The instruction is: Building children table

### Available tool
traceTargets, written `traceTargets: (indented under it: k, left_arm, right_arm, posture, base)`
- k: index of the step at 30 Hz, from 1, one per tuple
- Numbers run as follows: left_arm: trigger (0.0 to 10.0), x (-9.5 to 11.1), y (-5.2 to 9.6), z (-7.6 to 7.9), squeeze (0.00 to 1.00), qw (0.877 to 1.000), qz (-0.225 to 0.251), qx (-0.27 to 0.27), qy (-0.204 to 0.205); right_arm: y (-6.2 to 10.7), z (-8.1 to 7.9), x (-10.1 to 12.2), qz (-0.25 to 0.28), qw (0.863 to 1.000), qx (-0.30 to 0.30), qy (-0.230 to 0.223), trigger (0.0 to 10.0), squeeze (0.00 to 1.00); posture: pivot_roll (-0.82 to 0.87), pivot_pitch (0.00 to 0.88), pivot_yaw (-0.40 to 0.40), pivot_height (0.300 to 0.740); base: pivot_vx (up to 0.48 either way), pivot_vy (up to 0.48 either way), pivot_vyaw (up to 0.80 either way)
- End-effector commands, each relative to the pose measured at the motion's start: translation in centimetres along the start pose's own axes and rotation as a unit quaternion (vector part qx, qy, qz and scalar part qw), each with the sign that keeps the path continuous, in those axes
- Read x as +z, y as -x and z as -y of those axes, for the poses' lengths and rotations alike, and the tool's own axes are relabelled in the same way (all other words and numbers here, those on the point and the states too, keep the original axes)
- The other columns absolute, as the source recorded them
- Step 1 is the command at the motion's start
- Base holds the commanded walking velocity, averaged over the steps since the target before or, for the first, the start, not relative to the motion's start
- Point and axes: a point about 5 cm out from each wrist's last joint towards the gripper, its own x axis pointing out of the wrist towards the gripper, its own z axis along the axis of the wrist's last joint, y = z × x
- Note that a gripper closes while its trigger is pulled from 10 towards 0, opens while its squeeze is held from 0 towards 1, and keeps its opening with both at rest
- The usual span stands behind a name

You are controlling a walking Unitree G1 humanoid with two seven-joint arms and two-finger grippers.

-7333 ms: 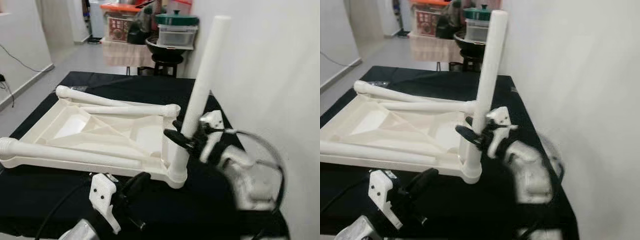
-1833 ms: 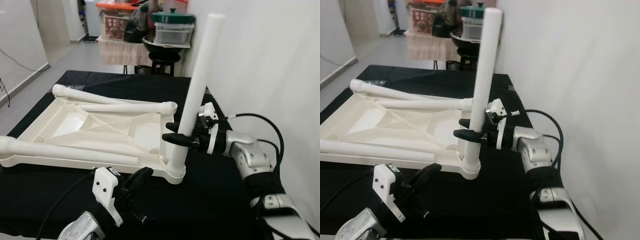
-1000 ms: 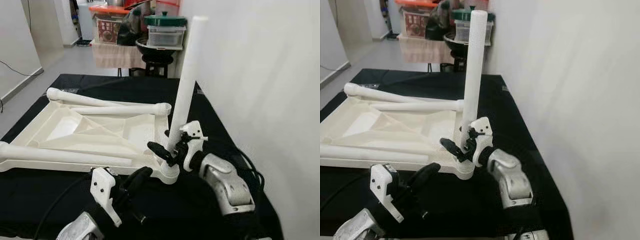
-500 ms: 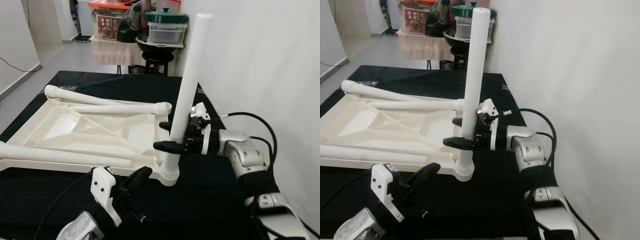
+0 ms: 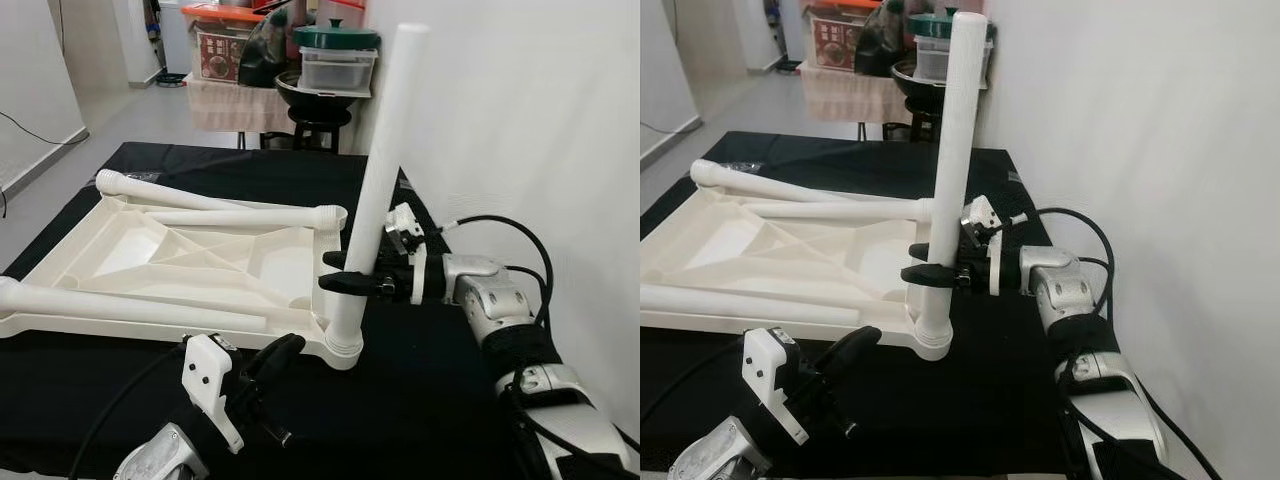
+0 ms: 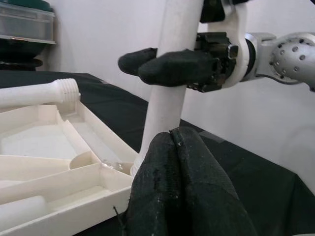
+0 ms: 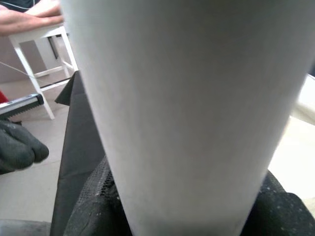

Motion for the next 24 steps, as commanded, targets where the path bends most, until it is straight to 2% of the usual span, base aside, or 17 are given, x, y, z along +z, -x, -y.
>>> traceTargets:
  k: [1, 3, 4, 6, 7, 8, 9, 10, 12, 13, 14, 17, 18, 19, 21, 22, 24]
  left_arm:
    - [10.0, -0.1, 0.0, 0.2, 0.00, 1.000, -0.003, -0.001, 0.003]
    - [10.0, 0.0, 0.0, 0.2, 0.00, 1.000, -0.003, -0.001, 0.002]
    - [10.0, 0.1, 0.1, 0.2, 0.00, 1.000, -0.002, -0.001, 0.002]
    - [10.0, 0.1, 0.1, 0.2, 0.00, 1.000, -0.002, -0.001, 0.002]
    - [10.0, 0.3, 0.3, 0.0, 0.00, 1.000, -0.002, -0.001, 0.001]
    - [10.0, 0.3, 0.3, 0.0, 0.00, 1.000, -0.002, -0.001, 0.001]
    - [10.0, 0.4, 0.3, -0.1, 0.00, 1.000, -0.001, 0.000, 0.000]
    - [10.0, 0.4, 0.4, -0.2, 0.00, 1.000, -0.002, 0.000, -0.001]
    - [10.0, 0.4, 0.3, -0.3, 0.00, 1.000, -0.003, 0.000, -0.001]
    - [10.0, 0.3, 0.3, -0.3, 0.00, 1.000, -0.003, -0.001, 0.000]
    - [10.0, 0.3, 0.2, -0.3, 0.00, 1.000, -0.002, -0.002, 0.000]
    - [10.0, 0.3, 0.1, -0.2, 0.00, 1.000, 0.000, -0.001, -0.002]
    - [10.0, 0.2, 0.0, -0.1, 0.00, 1.000, 0.000, 0.001, -0.004]
    - [10.0, 0.2, 0.0, -0.1, 0.00, 1.000, 0.001, 0.002, -0.004]
    - [10.0, 0.2, 0.0, -0.1, 0.00, 1.000, 0.001, 0.003, -0.004]
    - [10.0, 0.1, -0.1, -0.1, 0.00, 1.000, 0.001, 0.003, -0.002]
    - [10.0, 0.1, -0.1, -0.1, 0.00, 1.000, 0.001, 0.002, -0.002]
  right_arm:
    - [0.6, 0.0, 0.3, 0.012, 1.000, -0.012, 0.006, 0.0, 0.00]
    - [0.6, -0.7, 0.1, 0.022, 0.999, -0.023, 0.004, 0.0, 0.00]
    - [0.1, -1.8, -0.6, 0.025, 0.998, -0.050, -0.010, 0.0, 0.00]
    - [0.1, -1.8, -0.6, 0.025, 0.998, -0.050, -0.010, 0.0, 0.00]
    - [-2.9, -2.9, -2.8, 0.029, 0.961, -0.267, -0.067, 0.0, 0.00]
    - [-2.9, -2.9, -2.8, 0.029, 0.961, -0.267, -0.067, 0.0, 0.00]
    - [-5.0, -6.0, -4.9, 0.007, 0.939, -0.327, -0.109, 0.0, 0.00]
    - [-5.8, -7.1, -5.0, -0.006, 0.928, -0.361, -0.093, 0.0, 0.00]
    - [-5.9, -6.8, -4.8, -0.009, 0.925, -0.372, -0.080, 0.0, 0.00]
    - [-5.7, -6.4, -4.5, -0.009, 0.933, -0.354, -0.064, 0.0, 0.00]
    - [-5.4, -5.6, -4.6, -0.013, 0.932, -0.358, -0.057, 0.0, 0.00]
    - [-5.4, -5.1, -5.1, -0.019, 0.931, -0.360, -0.063, 0.0, 0.00]
    - [-5.4, -5.1, -5.1, -0.022, 0.929, -0.363, -0.068, 2.7, 0.00]
    - [-5.4, -5.1, -4.8, -0.019, 0.930, -0.361, -0.068, 10.0, 0.00]
    - [-5.4, -5.1, -3.9, -0.005, 0.931, -0.359, -0.066, 10.0, 0.05]
    - [-5.3, -4.9, -2.8, 0.013, 0.937, -0.344, -0.063, 10.0, 1.00]
    - [-5.3, -4.6, -2.4, 0.021, 0.941, -0.334, -0.058, 10.0, 1.00]
  posture:
    - [0.03, 0.000, -0.109, 0.740]
    - [0.02, 0.000, -0.111, 0.740]
    - [0.02, 0.000, -0.115, 0.740]
    - [0.02, 0.000, -0.115, 0.740]
    - [0.00, 0.000, -0.098, 0.740]
    - [0.00, 0.000, -0.098, 0.740]
    - [-0.01, 0.000, -0.077, 0.740]
    - [-0.01, 0.000, -0.070, 0.740]
    - [-0.02, 0.000, -0.069, 0.740]
    - [-0.02, 0.000, -0.069, 0.740]
    - [-0.01, 0.000, -0.089, 0.740]
    - [0.00, 0.000, -0.098, 0.740]
    - [0.00, 0.000, -0.098, 0.740]
    - [0.00, 0.000, -0.101, 0.740]
    - [0.00, 0.000, -0.103, 0.740]
    - [0.00, 0.000, -0.100, 0.740]
    - [0.00, 0.000, -0.099, 0.740]
  base:
    - [0.000, 0.000, 0.00]
    - [0.000, 0.000, 0.00]
    - [0.000, 0.000, 0.00]
    - [0.000, 0.000, 0.00]
    - [0.000, 0.000, 0.00]
    - [0.000, 0.000, 0.00]
    - [0.000, 0.000, 0.00]
    - [0.000, 0.000, 0.00]
    - [0.000, 0.000, 0.00]
    - [0.000, 0.000, 0.00]
    - [0.000, 0.000, 0.00]
    - [0.000, 0.000, 0.00]
    - [0.000, 0.000, 0.00]
    - [0.000, 0.000, 0.00]
    - [0.000, 0.000, 0.00]
    - [0.000, 0.000, 0.00]
    - [0.000, 0.000, 0.00]
